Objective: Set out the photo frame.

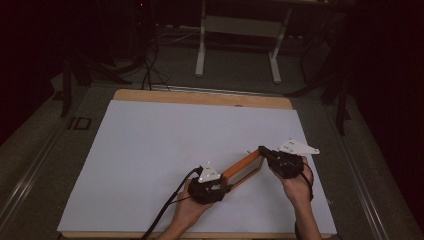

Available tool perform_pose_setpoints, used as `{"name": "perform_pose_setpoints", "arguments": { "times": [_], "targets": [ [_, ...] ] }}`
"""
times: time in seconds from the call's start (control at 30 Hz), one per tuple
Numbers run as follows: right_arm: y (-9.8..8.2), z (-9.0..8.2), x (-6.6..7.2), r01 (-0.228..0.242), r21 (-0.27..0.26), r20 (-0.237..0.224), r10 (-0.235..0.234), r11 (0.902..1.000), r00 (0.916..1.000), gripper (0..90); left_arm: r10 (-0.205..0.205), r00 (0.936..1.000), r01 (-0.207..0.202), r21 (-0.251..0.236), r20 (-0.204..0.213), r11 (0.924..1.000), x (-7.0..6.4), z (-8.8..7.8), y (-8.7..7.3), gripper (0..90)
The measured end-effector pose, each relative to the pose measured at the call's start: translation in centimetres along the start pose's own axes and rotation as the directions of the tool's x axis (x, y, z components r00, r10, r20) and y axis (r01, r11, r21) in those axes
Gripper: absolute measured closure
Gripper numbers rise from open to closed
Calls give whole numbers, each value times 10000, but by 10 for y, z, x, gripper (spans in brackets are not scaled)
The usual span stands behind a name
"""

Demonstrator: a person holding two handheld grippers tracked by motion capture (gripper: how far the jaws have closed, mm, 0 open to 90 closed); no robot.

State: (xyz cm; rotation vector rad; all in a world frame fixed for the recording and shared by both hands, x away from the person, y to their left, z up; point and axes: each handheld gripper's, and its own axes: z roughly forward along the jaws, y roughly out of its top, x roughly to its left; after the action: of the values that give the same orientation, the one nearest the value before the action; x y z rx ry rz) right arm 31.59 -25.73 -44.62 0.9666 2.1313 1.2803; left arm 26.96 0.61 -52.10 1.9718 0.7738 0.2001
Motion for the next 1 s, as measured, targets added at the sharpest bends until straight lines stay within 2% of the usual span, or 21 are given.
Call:
{"name": "perform_pose_setpoints", "arguments": {
  "times": [0.2, 0.27, 0.4, 0.63, 0.8, 1.0],
  "targets": [
    [0, 1, 0, -35, -8, -2, 35, 10000, 10000, 900, 197, 9998, -197, 94, -46, 9998, 0, 4, -1, 664],
    [1, 1, 0, -48, -4, -14, 48, 10000, 10000, 900, 613, 9978, -610, 120, -247, 9981, -1, 3, -1, 681],
    [2, 3, 1, 35, -2, 93, -35, 10000, 10000, 900, 692, 9973, -684, 324, -250, 9971, 0, 3, 3, 690],
    [2, -1, 1, 238, -54, 52, -237, 9997, 9997, 900, 628, 9979, -633, 416, 127, 9971, 10, -5, 13, 693],
    [3, -6, -2, 182, -144, 40, -181, 9997, 9998, 887, 761, 9960, -785, 523, 466, 9955, 21, -17, 29, 693],
    [3, -8, -2, 414, -95, -90, -415, 9991, 9991, 827, 879, 9927, -914, 393, 820, 9950, 32, -35, 51, 694]
  ]
}}
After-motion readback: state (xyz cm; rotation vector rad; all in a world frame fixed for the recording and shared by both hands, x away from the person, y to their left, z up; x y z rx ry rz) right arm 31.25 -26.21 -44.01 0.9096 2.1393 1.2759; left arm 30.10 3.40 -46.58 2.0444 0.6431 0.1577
